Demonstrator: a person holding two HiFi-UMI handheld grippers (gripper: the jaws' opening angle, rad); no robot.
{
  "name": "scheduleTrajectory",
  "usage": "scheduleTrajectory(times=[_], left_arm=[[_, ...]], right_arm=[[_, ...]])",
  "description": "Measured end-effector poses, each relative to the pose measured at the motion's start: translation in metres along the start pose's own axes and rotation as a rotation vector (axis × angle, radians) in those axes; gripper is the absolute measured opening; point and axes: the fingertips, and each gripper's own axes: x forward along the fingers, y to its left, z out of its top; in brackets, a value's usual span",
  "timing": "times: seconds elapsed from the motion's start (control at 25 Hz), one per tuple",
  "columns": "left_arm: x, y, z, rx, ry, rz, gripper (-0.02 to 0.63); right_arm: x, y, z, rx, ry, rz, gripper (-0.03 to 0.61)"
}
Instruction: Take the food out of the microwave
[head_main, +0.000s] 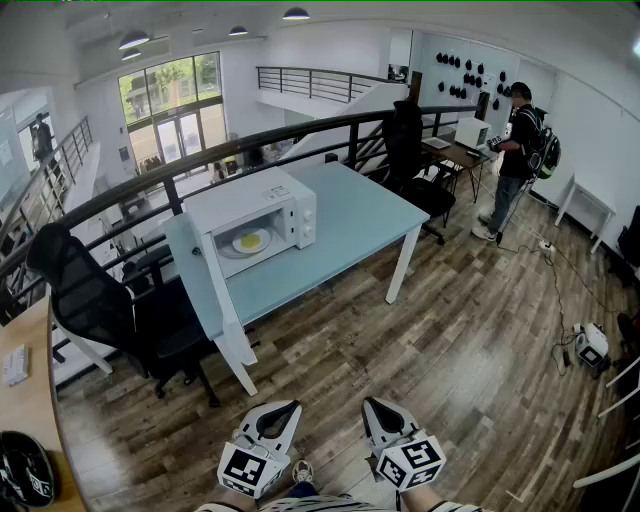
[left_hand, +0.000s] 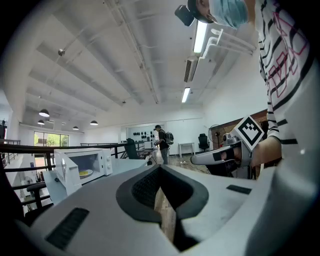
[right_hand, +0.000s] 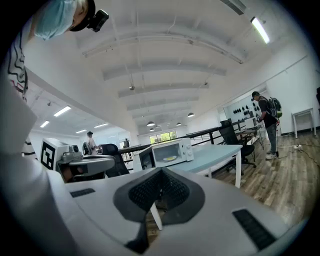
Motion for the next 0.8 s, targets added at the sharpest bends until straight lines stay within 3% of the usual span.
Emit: scheduleTrajectory(times=[0.44, 0.8], left_arm=[[0.009, 0.014, -0.002, -0.008, 0.001, -0.032, 0.023], [0.032, 0.056, -0.003, 0.000, -0.025, -0.082, 0.025]], right_arm=[[0.011, -0.001, 0.006, 0.002, -0.008, -0.032, 0.026], [0.058, -0.009, 0.025, 0.020, -0.081, -0.084, 0.031]])
